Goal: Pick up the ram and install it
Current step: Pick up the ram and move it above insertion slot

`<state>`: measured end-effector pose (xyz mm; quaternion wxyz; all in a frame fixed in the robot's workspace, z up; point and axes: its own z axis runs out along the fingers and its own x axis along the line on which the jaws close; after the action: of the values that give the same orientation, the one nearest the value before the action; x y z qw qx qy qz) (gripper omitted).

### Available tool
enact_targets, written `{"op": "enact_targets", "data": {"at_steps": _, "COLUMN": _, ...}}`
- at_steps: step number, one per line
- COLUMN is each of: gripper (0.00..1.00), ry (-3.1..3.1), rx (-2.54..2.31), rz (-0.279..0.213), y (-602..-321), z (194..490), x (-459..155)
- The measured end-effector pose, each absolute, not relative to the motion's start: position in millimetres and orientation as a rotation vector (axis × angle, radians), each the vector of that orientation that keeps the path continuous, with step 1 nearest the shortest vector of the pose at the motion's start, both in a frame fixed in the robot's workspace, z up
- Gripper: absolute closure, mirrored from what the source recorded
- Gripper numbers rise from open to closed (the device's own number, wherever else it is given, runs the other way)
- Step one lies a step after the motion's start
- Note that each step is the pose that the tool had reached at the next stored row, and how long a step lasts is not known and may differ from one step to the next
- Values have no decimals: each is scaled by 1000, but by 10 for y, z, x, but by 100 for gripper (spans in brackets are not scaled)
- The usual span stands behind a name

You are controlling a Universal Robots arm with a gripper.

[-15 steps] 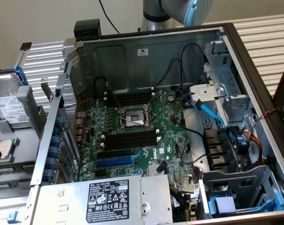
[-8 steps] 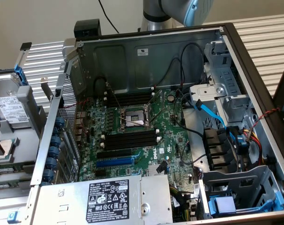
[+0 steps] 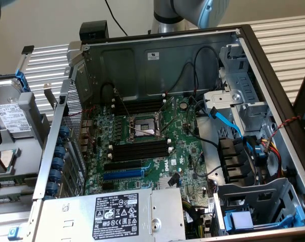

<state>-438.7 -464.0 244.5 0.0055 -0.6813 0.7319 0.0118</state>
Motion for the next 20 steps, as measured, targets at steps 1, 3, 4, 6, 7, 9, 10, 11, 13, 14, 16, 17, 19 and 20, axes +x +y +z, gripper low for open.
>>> {"op": "enact_targets", "data": {"at_steps": 1, "gripper": 64, "ry": 2291, "rx": -2133, "rz": 37, "y": -4660, "z": 2432, "x": -4386}}
{"op": "enact_targets", "data": {"at_steps": 3, "gripper": 64, "ry": 2291, "rx": -2133, "rz": 37, "y": -4685, "z": 2396, "x": -4378}}
{"op": "enact_targets", "data": {"at_steps": 4, "gripper": 64, "ry": 2291, "rx": -2133, "rz": 37, "y": -4690, "z": 2379, "x": -4370}}
{"op": "enact_targets", "data": {"at_steps": 6, "gripper": 64, "ry": 2291, "rx": -2133, "rz": 37, "y": -4692, "z": 2342, "x": -4348}}
{"op": "enact_targets", "data": {"at_steps": 7, "gripper": 64, "ry": 2291, "rx": -2133, "rz": 37, "y": -4691, "z": 2324, "x": -4344}}
{"op": "enact_targets", "data": {"at_steps": 9, "gripper": 64, "ry": 2291, "rx": -2134, "rz": 37, "y": -4691, "z": 2287, "x": -4340}}
{"op": "enact_targets", "data": {"at_steps": 10, "gripper": 64, "ry": 2290, "rx": -2135, "rz": 37, "y": -4692, "z": 2269, "x": -4337}}
{"op": "enact_targets", "data": {"at_steps": 11, "gripper": 64, "ry": 2289, "rx": -2136, "rz": 37, "y": -4692, "z": 2252, "x": -4334}}
{"op": "enact_targets", "data": {"at_steps": 13, "gripper": 64, "ry": 2285, "rx": -2140, "rz": 37, "y": -4695, "z": 2217, "x": -4322}}
{"op": "enact_targets", "data": {"at_steps": 14, "gripper": 64, "ry": 2283, "rx": -2143, "rz": 37, "y": -4694, "z": 2200, "x": -4320}}
{"op": "enact_targets", "data": {"at_steps": 16, "gripper": 64, "ry": 2277, "rx": -2149, "rz": 37, "y": -4698, "z": 2173, "x": -4316}}
{"op": "enact_targets", "data": {"at_steps": 17, "gripper": 64, "ry": 2273, "rx": -2153, "rz": 37, "y": -4700, "z": 2160, "x": -4315}}
{"op": "enact_targets", "data": {"at_steps": 19, "gripper": 64, "ry": 2264, "rx": -2163, "rz": 37, "y": -4703, "z": 2138, "x": -4315}}
{"op": "enact_targets", "data": {"at_steps": 20, "gripper": 64, "ry": 2258, "rx": -2169, "rz": 37, "y": -4703, "z": 2128, "x": -4314}}
